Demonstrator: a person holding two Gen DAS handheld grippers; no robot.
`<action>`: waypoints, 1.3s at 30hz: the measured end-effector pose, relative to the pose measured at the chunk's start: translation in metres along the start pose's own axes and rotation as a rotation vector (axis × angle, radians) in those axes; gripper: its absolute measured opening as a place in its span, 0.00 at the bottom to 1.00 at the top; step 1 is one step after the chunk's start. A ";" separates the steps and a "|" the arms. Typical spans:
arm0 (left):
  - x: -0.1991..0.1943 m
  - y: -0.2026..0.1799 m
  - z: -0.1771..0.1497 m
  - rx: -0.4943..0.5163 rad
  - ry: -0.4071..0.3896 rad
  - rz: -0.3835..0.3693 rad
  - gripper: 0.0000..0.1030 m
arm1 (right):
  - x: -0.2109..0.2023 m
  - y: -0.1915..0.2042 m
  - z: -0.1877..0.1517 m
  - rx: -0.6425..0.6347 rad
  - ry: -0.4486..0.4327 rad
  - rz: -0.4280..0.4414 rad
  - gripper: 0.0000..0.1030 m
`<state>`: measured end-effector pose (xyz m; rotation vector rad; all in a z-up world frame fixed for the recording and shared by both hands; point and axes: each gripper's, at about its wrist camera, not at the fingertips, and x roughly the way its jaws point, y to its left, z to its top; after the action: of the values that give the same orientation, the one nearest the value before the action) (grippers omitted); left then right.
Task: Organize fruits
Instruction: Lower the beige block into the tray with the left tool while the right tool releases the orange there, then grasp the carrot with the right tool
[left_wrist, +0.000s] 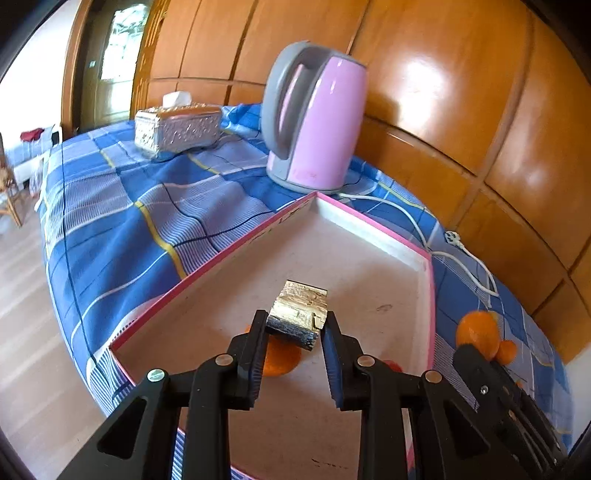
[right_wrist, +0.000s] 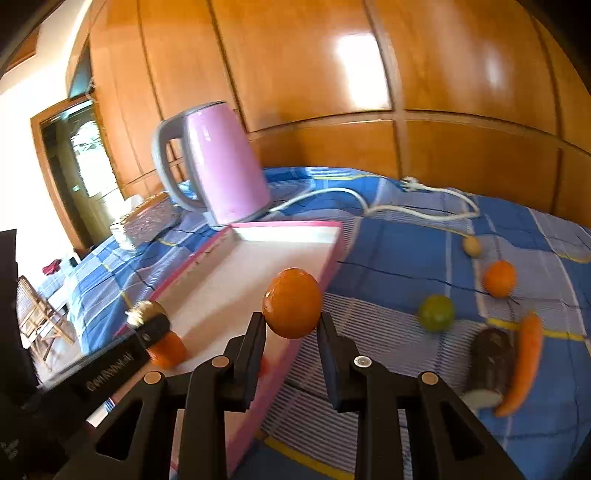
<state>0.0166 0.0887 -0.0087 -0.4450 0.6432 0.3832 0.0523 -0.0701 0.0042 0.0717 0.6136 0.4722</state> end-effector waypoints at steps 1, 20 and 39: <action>0.001 0.000 0.000 0.000 -0.004 0.005 0.28 | 0.002 0.003 0.002 -0.008 -0.001 0.013 0.28; 0.006 -0.005 -0.001 -0.001 -0.048 0.020 0.55 | 0.020 0.002 0.002 -0.008 0.043 0.044 0.32; -0.019 -0.052 -0.021 0.285 -0.104 -0.146 0.56 | -0.034 -0.059 -0.011 0.164 0.016 -0.202 0.32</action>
<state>0.0166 0.0301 0.0028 -0.1966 0.5498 0.1710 0.0452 -0.1389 0.0014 0.1603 0.6672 0.2271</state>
